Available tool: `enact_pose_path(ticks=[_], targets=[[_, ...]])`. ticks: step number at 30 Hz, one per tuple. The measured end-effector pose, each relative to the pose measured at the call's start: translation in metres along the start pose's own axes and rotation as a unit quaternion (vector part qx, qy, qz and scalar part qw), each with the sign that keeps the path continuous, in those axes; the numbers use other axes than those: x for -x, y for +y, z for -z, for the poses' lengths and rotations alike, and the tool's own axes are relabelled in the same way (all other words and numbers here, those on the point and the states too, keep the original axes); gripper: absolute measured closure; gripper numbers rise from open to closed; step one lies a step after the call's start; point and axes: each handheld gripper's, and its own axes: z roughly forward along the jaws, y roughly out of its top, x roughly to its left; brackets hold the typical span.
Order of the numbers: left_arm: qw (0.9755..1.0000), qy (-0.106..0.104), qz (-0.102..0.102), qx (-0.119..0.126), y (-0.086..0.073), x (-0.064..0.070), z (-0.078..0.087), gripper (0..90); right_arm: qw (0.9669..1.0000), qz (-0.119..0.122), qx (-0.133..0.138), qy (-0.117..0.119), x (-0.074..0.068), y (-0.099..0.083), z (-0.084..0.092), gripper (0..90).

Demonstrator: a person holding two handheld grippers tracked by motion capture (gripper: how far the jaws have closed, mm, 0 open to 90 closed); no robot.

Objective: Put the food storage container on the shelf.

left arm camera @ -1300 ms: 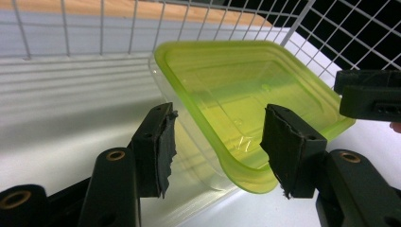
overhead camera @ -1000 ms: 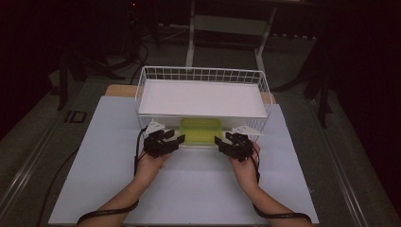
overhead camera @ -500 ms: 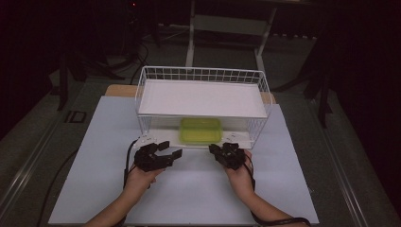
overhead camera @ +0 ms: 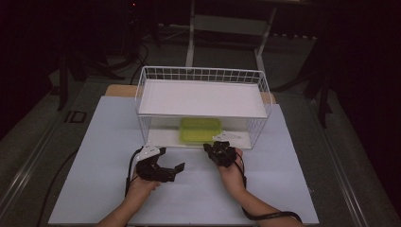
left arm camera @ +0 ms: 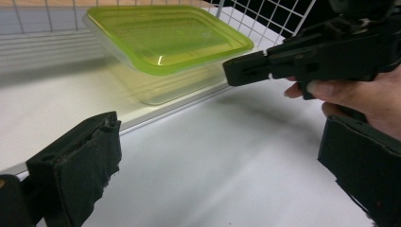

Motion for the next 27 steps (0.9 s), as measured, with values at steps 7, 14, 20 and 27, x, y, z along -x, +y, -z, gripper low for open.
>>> enact_pose_path(ticks=[7, 14, 20, 27], targets=[[0.9997, -0.006, 0.013, 0.021, 0.002, -0.003, 0.005, 1.0, 1.0000, -0.010, -0.003, 0.000, 0.002, 0.003, -0.012, 89.8], [0.9994, -0.001, 0.014, 0.032, 0.003, -0.005, 0.008, 1.0, 0.9999, -0.014, 0.007, -0.003, 0.003, 0.012, -0.025, 89.7], [0.9995, -0.001, 0.010, 0.031, 0.002, -0.005, 0.009, 1.0, 0.9997, -0.016, 0.010, -0.014, 0.005, 0.018, -0.033, 89.6], [0.9995, -0.002, -0.005, 0.032, 0.002, -0.004, 0.008, 1.0, 0.9993, -0.025, 0.016, -0.022, 0.011, 0.023, -0.041, 88.0]])
